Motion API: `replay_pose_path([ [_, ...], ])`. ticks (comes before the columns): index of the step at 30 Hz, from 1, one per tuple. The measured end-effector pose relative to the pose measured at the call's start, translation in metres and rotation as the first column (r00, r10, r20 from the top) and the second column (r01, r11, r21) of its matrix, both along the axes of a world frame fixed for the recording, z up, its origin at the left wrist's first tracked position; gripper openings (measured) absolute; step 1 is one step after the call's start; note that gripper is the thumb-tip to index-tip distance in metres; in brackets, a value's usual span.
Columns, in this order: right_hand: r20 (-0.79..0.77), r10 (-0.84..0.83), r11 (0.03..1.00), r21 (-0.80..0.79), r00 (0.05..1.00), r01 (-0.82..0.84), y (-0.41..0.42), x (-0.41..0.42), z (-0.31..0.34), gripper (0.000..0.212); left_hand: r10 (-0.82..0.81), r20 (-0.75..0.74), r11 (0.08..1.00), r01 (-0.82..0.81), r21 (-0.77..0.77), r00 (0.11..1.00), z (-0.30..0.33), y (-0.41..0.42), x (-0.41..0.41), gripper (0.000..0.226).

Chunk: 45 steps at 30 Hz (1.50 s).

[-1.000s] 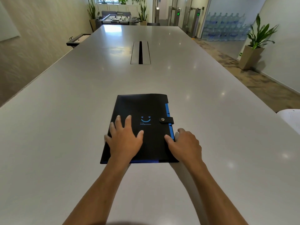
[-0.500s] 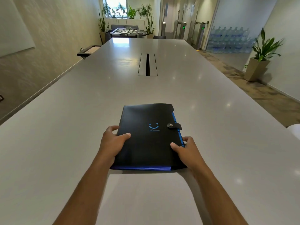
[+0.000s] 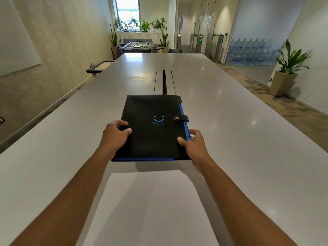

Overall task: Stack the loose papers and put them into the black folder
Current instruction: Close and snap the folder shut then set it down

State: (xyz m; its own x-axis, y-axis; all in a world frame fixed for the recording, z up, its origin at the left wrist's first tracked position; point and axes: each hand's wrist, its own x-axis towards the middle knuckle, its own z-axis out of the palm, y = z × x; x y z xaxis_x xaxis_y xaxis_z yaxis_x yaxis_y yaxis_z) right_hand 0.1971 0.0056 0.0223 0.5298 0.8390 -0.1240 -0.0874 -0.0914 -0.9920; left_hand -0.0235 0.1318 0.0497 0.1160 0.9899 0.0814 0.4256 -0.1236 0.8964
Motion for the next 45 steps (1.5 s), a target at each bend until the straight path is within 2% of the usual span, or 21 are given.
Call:
replay_pose_path([
  [5,-0.007,-0.034,0.999,-0.006,0.999,0.034,0.078,0.000,-0.017,0.037,-0.019,-0.181,0.998,0.029,0.053,0.983,0.002,0.071,0.003,0.017],
  [9,0.030,-0.051,0.997,-0.050,0.998,0.052,0.134,0.003,-0.030,0.037,-0.012,-0.243,0.998,0.027,0.055,0.970,-0.008,0.120,0.005,0.012],
  [13,0.154,-0.041,0.995,-0.082,0.987,0.054,0.178,0.005,-0.045,0.045,-0.025,-0.286,0.997,0.044,0.060,0.958,-0.027,0.157,0.007,0.011],
  [15,0.272,-0.060,0.995,-0.066,0.960,0.081,0.192,0.004,-0.050,0.048,-0.036,-0.330,0.996,0.063,0.070,0.943,-0.038,0.173,0.008,0.012],
  [17,0.447,-0.080,0.990,-0.066,0.891,0.123,0.203,0.001,-0.054,0.044,-0.048,-0.393,0.994,0.084,0.074,0.918,-0.048,0.185,0.009,0.017],
  [19,0.643,-0.078,0.983,-0.077,0.762,0.165,0.210,-0.003,-0.058,0.035,-0.050,-0.460,0.987,0.114,0.111,0.886,-0.058,0.195,0.009,0.020],
  [21,0.773,-0.075,0.972,-0.083,0.630,0.219,0.214,-0.008,-0.061,0.032,-0.041,-0.501,0.981,0.130,0.144,0.865,-0.064,0.204,0.009,0.022],
  [23,0.850,-0.065,0.967,-0.077,0.523,0.245,0.218,-0.008,-0.064,0.032,-0.017,-0.558,0.981,0.121,0.150,0.830,-0.067,0.210,0.009,0.024],
  [26,0.915,-0.035,0.968,-0.068,0.401,0.240,0.220,-0.008,-0.067,0.030,0.046,-0.756,0.980,0.118,0.161,0.653,-0.069,0.215,0.008,0.030],
  [27,0.924,-0.028,0.968,-0.070,0.382,0.239,0.220,-0.007,-0.069,0.029,0.042,-0.777,0.981,0.120,0.150,0.628,-0.070,0.215,0.008,0.033],
  [31,0.929,0.018,0.970,-0.106,0.371,0.220,0.217,-0.008,-0.069,0.031,0.028,-0.787,0.992,0.081,0.098,0.617,-0.068,0.210,0.011,0.039],
  [33,0.917,0.023,0.972,-0.113,0.398,0.204,0.213,-0.009,-0.068,0.038,0.123,-0.737,0.974,0.062,0.218,0.665,-0.068,0.195,0.010,0.035],
  [35,0.907,-0.054,0.978,-0.037,0.417,0.207,0.205,-0.011,-0.066,0.038,0.246,-0.614,0.915,0.028,0.401,0.750,-0.072,0.176,0.010,0.025],
  [38,0.922,-0.128,0.983,0.068,0.366,0.173,0.191,-0.017,-0.068,0.034,0.278,-0.547,0.853,0.059,0.519,0.790,-0.081,0.149,0.016,0.021],
  [41,0.946,-0.078,0.995,0.057,0.315,0.077,0.180,-0.023,-0.072,0.034,0.173,-0.596,0.883,0.144,0.447,0.785,-0.092,0.134,0.028,0.040],
  [45,0.965,0.085,0.995,-0.093,0.248,0.020,0.178,-0.025,-0.078,0.045,0.079,-0.691,0.934,0.190,0.304,0.719,-0.106,0.136,0.030,0.059],
])
